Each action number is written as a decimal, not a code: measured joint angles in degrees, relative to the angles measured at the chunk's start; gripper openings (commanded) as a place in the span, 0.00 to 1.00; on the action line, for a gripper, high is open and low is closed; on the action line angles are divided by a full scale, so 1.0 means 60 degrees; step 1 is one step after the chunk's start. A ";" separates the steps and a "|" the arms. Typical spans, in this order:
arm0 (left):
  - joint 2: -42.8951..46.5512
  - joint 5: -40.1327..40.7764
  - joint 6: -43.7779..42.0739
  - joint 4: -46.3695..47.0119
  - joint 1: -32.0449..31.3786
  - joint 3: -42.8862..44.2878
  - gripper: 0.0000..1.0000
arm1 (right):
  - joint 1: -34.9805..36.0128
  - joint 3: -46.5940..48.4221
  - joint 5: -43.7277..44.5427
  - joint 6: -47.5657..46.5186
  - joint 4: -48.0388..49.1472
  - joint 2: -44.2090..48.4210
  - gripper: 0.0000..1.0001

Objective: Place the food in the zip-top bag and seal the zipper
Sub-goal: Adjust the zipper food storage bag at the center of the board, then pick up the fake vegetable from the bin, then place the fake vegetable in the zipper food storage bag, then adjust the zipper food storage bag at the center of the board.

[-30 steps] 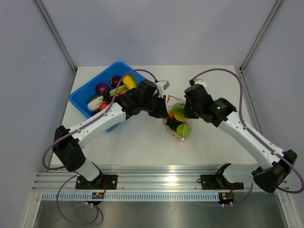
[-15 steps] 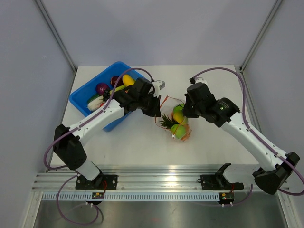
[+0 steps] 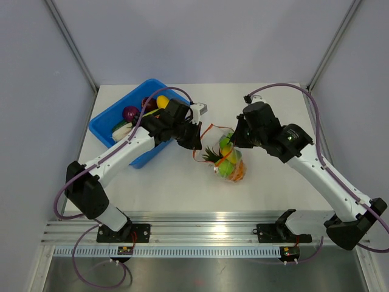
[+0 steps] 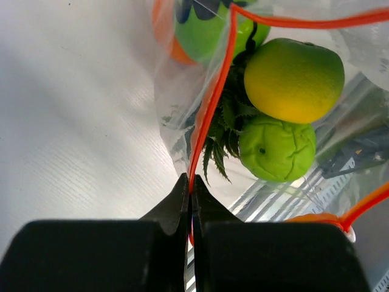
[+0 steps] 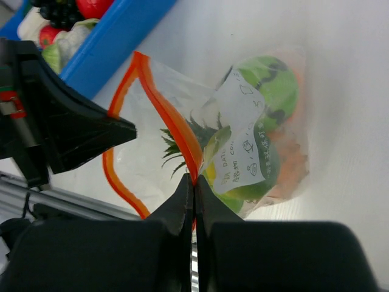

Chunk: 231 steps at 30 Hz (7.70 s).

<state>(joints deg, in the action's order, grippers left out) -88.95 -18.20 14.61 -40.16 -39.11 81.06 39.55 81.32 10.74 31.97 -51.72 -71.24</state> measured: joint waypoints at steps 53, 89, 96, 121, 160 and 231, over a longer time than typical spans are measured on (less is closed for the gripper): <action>-0.2834 0.4426 0.1555 -0.0474 0.6277 0.2339 0.98 | 0.0000 -0.0339 -0.2000 0.0521 0.1694 -0.0838 0.00; -0.5002 0.5614 0.3865 0.2215 0.6699 0.2284 0.93 | 0.0000 -0.0149 -0.2237 0.0390 0.1723 -0.1847 0.00; -0.5002 0.5621 0.3916 0.2448 0.6688 0.2055 0.70 | 0.0000 -0.0142 -0.2233 0.0390 0.1719 -0.1851 0.00; 0.3195 0.4728 0.1392 0.1577 0.3603 0.0178 0.43 | 0.0000 -0.0047 -0.2200 0.0291 0.1719 -0.1574 0.00; 0.1967 0.0965 0.2506 0.1971 -0.0546 -0.1610 0.95 | 0.0000 -0.0543 -0.1985 0.0750 0.1446 -0.0084 0.00; 0.2867 0.0743 0.2645 0.1912 0.0011 -0.3024 0.00 | 0.0000 -0.0681 -0.1395 0.0444 0.1319 -0.0350 0.00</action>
<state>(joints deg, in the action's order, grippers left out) -71.75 -13.74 30.48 -28.69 -39.05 62.92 39.55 77.23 2.37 34.63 -43.81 -73.34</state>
